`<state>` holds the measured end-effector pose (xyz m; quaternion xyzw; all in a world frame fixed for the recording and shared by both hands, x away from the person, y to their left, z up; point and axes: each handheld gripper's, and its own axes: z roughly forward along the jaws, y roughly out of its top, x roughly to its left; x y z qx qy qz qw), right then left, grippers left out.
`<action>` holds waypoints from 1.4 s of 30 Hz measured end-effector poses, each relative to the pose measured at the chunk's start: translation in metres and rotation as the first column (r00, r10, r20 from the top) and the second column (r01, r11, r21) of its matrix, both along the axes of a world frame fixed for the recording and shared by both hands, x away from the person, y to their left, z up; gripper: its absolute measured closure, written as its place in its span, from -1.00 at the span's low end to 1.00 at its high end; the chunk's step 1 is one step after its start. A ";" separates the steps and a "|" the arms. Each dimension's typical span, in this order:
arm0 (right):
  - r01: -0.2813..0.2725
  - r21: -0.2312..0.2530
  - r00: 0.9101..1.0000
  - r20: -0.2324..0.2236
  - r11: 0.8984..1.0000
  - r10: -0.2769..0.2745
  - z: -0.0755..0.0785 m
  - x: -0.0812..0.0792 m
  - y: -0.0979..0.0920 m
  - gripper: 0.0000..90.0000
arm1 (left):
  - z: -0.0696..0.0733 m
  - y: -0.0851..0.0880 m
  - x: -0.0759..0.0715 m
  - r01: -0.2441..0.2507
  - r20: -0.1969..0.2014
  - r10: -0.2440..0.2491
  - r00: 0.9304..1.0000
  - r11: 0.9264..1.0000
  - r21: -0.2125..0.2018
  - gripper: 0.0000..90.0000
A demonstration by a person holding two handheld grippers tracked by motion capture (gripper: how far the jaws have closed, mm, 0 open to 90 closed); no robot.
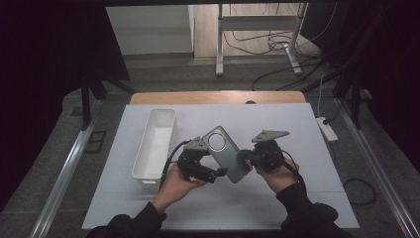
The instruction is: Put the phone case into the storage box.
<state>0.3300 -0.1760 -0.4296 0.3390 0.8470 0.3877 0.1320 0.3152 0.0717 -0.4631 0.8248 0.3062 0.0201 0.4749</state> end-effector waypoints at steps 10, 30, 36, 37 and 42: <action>-0.008 0.000 1.000 0.011 1.000 0.008 -0.002 -0.004 0.006 0.96 | -0.001 0.000 0.000 0.014 -0.043 -0.014 0.999 1.000 -0.010 -0.29; -0.035 -0.016 0.999 0.018 0.999 0.035 -0.006 -0.005 0.008 0.92 | 0.002 0.015 0.007 0.014 -0.157 -0.032 0.987 0.993 -0.119 0.77; -0.076 0.044 0.997 -0.006 0.996 0.076 -0.001 -0.002 -0.002 0.51 | 0.004 0.019 0.006 0.022 -0.144 -0.032 0.989 0.997 -0.068 0.77; -0.094 0.054 0.995 -0.018 0.994 0.095 0.000 -0.001 -0.003 0.38 | 0.004 0.019 0.006 0.025 -0.144 -0.034 0.989 0.998 -0.065 0.77; -0.146 0.102 0.988 -0.044 0.984 0.151 0.003 0.002 -0.008 -0.38 | 0.006 0.021 0.006 0.052 -0.129 -0.057 0.990 0.998 -0.042 0.77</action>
